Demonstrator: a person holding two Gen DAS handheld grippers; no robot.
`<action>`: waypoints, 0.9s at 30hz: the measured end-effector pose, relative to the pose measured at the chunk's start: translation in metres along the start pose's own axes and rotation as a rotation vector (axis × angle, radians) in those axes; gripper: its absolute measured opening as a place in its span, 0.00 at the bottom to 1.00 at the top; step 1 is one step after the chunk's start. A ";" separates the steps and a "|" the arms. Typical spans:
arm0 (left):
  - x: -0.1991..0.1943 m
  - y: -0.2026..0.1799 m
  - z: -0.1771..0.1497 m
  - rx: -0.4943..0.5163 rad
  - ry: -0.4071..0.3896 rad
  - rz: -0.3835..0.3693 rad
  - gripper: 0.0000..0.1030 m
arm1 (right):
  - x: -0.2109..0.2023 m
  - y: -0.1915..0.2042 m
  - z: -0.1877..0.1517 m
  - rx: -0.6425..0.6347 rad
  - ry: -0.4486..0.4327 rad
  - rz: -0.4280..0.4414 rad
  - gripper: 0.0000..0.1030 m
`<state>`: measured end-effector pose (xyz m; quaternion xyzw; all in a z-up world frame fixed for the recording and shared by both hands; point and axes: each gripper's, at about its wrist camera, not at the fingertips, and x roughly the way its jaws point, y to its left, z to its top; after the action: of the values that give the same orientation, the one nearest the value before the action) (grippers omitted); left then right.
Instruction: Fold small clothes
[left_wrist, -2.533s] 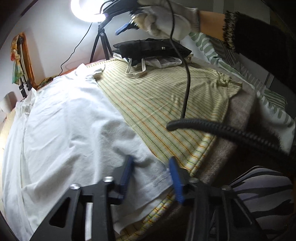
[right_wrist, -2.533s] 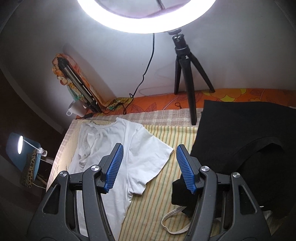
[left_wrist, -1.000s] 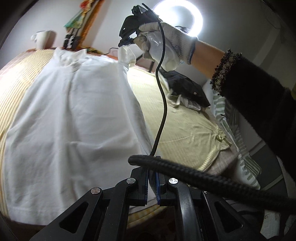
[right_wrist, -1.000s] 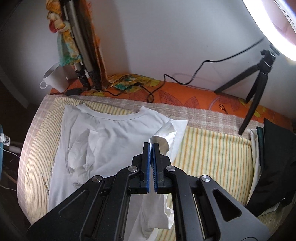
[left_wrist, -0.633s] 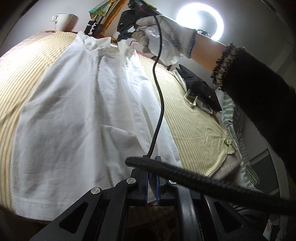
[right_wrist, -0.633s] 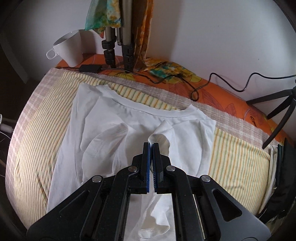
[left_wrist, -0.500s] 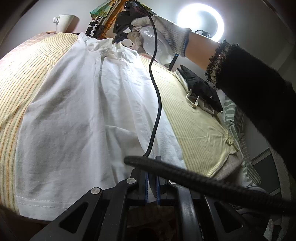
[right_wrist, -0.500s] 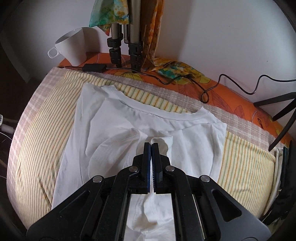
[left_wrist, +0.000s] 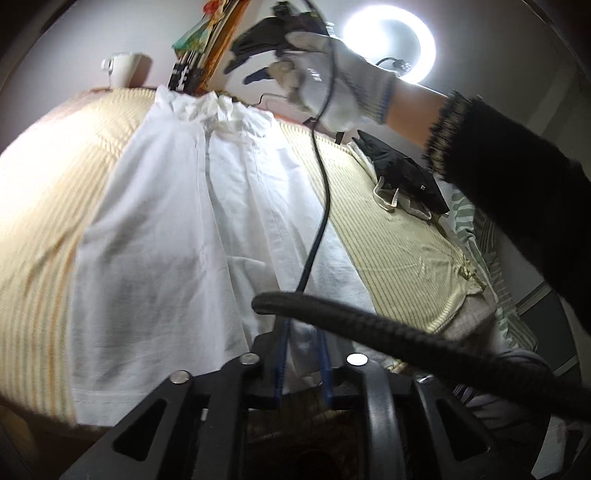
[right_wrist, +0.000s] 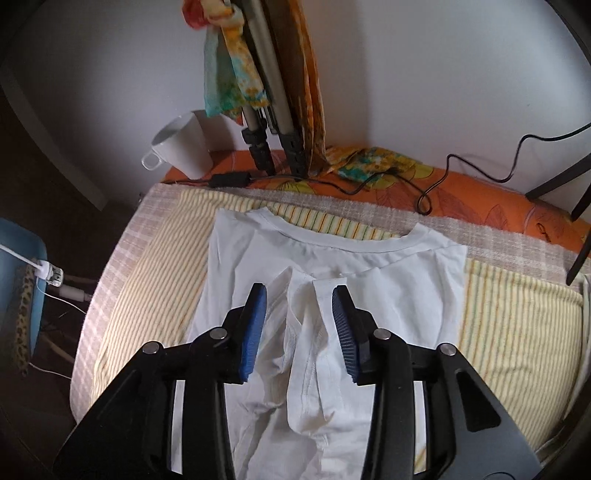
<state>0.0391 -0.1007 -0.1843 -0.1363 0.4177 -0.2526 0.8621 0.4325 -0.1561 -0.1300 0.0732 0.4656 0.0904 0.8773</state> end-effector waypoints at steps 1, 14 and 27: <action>-0.005 -0.002 -0.001 0.021 -0.007 0.006 0.20 | -0.014 -0.003 -0.002 0.004 -0.013 0.015 0.38; -0.072 0.023 -0.017 0.129 -0.044 0.158 0.32 | -0.184 -0.034 -0.119 0.073 -0.145 0.079 0.38; -0.082 0.086 -0.012 -0.044 0.012 0.185 0.52 | -0.163 -0.055 -0.333 0.236 0.050 0.154 0.38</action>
<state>0.0140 0.0161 -0.1764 -0.1145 0.4391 -0.1634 0.8760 0.0711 -0.2324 -0.1955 0.2092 0.4875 0.1040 0.8413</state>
